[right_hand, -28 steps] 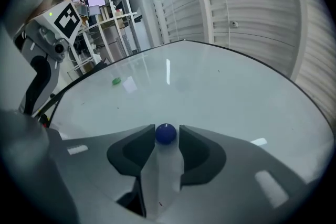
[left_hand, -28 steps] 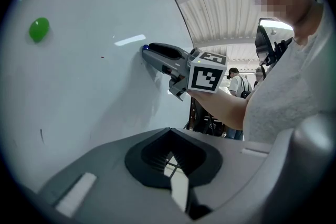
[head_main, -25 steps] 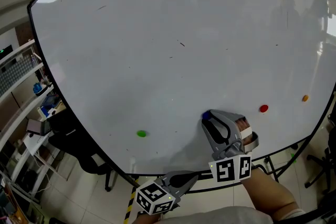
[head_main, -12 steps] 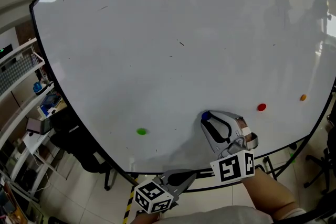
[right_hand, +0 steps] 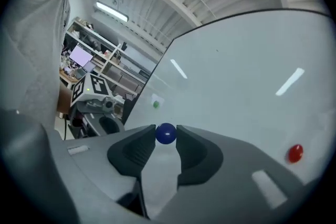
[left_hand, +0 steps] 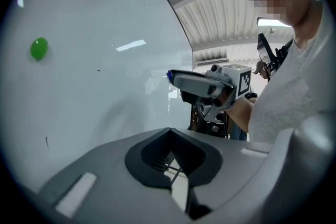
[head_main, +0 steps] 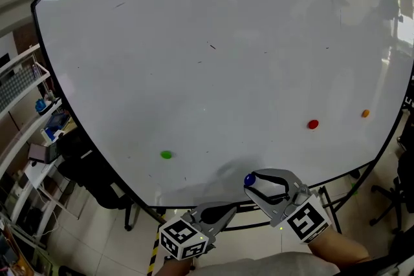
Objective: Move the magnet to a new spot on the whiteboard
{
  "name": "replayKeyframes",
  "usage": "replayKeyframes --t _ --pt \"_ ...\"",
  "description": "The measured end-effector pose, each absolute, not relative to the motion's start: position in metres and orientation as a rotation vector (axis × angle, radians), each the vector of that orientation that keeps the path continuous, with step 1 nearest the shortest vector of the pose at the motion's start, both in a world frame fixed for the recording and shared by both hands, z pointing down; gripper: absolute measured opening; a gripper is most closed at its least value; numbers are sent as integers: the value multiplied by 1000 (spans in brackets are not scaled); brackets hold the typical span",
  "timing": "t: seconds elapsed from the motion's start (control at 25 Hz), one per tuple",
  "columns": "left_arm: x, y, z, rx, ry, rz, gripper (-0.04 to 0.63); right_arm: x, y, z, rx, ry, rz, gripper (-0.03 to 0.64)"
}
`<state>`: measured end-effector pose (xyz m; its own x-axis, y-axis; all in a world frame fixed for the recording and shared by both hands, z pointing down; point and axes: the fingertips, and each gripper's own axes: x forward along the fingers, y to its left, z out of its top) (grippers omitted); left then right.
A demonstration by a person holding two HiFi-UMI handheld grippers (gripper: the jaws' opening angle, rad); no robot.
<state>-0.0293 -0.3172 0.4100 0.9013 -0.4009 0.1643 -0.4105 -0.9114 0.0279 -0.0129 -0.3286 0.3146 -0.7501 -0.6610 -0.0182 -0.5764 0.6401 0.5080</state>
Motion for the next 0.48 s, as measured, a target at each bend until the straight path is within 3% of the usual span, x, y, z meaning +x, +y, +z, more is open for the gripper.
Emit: replayKeyframes --t 0.2,0.48 --pt "-24 -312 409 3002 -631 227 -17 1 -320 373 988 -2724 -376 126" --pt "-20 -303 417 2983 -610 235 -17 4 -305 430 930 -2723 -153 126"
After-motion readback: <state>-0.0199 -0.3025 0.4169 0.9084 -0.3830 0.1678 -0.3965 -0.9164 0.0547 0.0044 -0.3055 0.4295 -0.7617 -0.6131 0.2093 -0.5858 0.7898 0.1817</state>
